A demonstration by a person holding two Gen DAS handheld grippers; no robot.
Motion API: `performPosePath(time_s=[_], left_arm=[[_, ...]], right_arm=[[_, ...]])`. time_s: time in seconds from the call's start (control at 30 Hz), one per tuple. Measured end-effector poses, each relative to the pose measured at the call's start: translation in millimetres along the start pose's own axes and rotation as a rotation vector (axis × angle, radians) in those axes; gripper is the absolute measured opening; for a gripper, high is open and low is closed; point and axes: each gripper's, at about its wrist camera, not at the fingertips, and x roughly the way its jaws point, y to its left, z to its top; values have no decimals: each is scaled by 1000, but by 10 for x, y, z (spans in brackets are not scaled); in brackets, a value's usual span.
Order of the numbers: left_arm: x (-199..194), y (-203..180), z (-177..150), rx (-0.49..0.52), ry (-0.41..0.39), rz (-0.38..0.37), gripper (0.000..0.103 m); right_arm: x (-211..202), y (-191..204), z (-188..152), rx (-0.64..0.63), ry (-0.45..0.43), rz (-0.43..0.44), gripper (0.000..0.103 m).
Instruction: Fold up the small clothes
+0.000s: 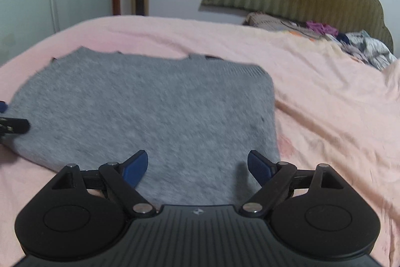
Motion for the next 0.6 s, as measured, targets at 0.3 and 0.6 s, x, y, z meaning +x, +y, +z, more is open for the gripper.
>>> performPosePath(time_s=[0.3,0.6], left_arm=[[-50,62,110,-11,-24,22,99],[172,664,359,-211,13,4,101]], right_arm=[[-97,327,125,-66,-42,72,87],[-91,743,123,-161,-45,133,87]])
